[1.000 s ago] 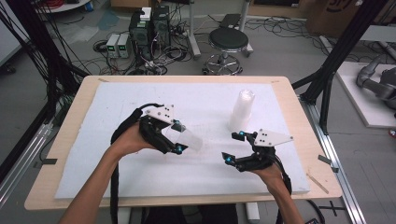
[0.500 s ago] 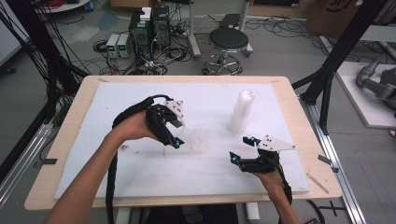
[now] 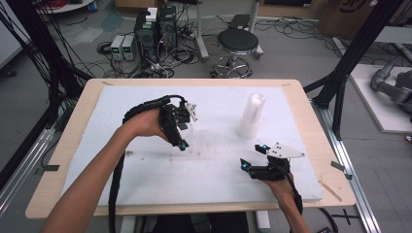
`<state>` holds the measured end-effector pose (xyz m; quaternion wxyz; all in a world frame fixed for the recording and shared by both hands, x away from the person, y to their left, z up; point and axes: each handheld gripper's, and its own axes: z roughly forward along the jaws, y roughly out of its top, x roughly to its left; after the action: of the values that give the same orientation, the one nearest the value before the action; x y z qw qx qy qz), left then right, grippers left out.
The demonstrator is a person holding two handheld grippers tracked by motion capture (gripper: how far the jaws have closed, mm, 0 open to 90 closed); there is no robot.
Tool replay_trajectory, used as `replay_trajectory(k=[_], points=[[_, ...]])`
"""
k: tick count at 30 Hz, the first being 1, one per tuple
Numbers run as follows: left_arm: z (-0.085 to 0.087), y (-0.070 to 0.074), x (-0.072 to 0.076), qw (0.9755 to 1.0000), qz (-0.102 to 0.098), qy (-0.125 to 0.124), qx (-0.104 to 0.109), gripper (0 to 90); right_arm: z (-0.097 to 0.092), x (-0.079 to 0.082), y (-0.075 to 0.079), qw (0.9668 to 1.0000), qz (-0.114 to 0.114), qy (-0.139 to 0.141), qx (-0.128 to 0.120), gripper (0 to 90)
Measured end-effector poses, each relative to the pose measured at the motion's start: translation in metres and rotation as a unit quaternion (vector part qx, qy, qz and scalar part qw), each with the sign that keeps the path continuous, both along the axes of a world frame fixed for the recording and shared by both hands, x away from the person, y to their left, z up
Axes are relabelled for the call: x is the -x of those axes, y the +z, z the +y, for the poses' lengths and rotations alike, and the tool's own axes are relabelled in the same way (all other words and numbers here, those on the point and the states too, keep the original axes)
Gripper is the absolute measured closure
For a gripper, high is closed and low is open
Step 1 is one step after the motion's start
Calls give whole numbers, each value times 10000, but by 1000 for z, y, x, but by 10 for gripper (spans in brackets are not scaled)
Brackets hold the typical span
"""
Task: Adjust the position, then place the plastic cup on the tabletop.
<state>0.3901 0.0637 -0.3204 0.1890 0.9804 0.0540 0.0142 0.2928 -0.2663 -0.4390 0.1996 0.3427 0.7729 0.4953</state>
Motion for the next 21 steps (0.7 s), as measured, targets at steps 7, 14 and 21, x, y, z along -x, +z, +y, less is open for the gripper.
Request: replay_trajectory(k=[7,14,21], points=[[-1,-1,-2,10000,-19,-8,-42,302,1,-1,-5,10000,-40,-38,79,191],[-1,-2,-3,10000,-3,8,-60,302,3,-1,-11,9999,-26,-4,164,190],[0,-3,-5,10000,-2,27,-58,302,1,-3,-13,9999,2,4,130,190]])
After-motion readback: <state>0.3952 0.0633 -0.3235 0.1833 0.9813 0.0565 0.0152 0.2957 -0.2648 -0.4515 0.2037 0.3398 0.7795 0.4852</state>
